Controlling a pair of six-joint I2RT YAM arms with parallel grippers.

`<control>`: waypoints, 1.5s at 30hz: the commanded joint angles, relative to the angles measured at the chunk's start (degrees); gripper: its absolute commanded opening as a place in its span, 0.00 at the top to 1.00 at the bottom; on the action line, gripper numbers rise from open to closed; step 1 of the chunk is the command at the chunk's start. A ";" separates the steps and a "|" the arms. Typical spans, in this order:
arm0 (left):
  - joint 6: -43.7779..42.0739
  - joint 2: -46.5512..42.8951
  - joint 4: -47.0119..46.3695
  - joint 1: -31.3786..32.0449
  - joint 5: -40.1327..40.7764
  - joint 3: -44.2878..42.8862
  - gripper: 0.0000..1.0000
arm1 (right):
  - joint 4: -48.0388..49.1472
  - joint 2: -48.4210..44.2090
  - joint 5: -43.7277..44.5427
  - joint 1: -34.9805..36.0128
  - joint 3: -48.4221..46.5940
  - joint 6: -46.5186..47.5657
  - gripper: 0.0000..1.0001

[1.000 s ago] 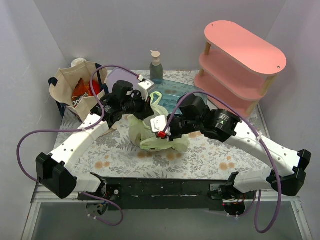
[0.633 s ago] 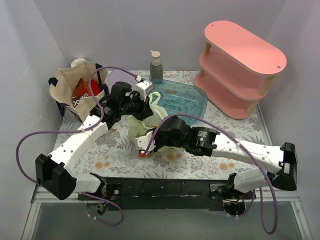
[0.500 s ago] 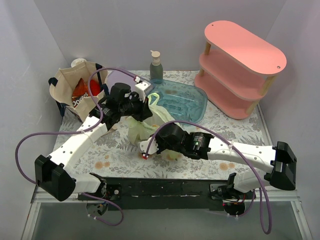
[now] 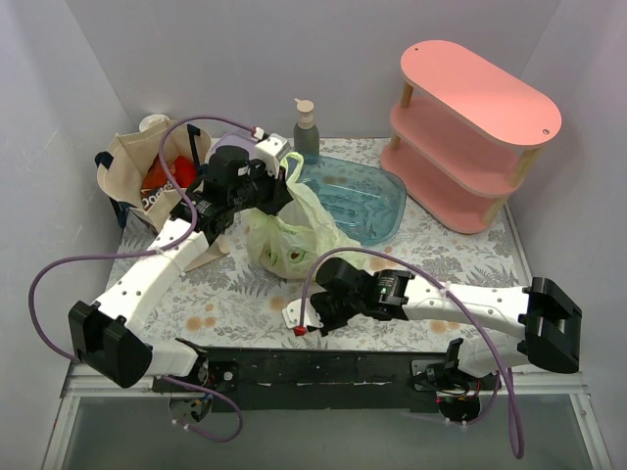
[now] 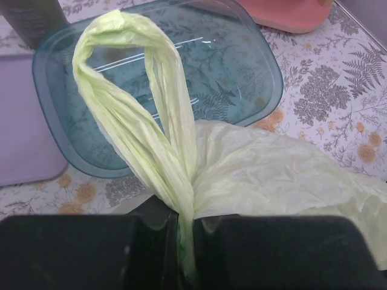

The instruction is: Untie the knot of the grocery bags and take out the mixed food

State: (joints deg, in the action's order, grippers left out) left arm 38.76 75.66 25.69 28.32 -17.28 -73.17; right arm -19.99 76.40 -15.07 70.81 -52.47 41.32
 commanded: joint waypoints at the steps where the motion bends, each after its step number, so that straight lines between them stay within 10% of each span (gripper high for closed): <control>1: -1.41 -2.79 -1.01 -0.37 2.07 -3.74 0.89 | -0.93 -0.99 -13.67 1.35 5.25 -11.42 0.99; 8: -1.42 -9.56 3.48 -0.37 -1.61 2.76 1.00 | -2.78 -5.04 8.70 1.27 -8.12 -2.67 0.99; 15: 1.23 -8.77 2.78 -0.45 -4.61 4.26 1.00 | 2.75 0.23 10.92 0.56 -24.59 -5.27 0.99; 28: 1.84 -9.39 4.01 -0.89 -2.67 4.26 1.00 | 16.99 6.83 36.15 -0.14 -14.52 1.04 0.99; 45: 1.58 -10.79 3.57 -2.30 -4.17 6.55 1.00 | 9.35 5.60 31.68 -2.60 -17.67 -0.54 0.99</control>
State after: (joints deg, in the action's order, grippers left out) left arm 40.71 67.37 29.95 26.35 -20.58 -66.78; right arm -10.50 82.15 15.75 69.71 -69.12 41.12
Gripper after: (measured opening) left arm 0.018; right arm 0.021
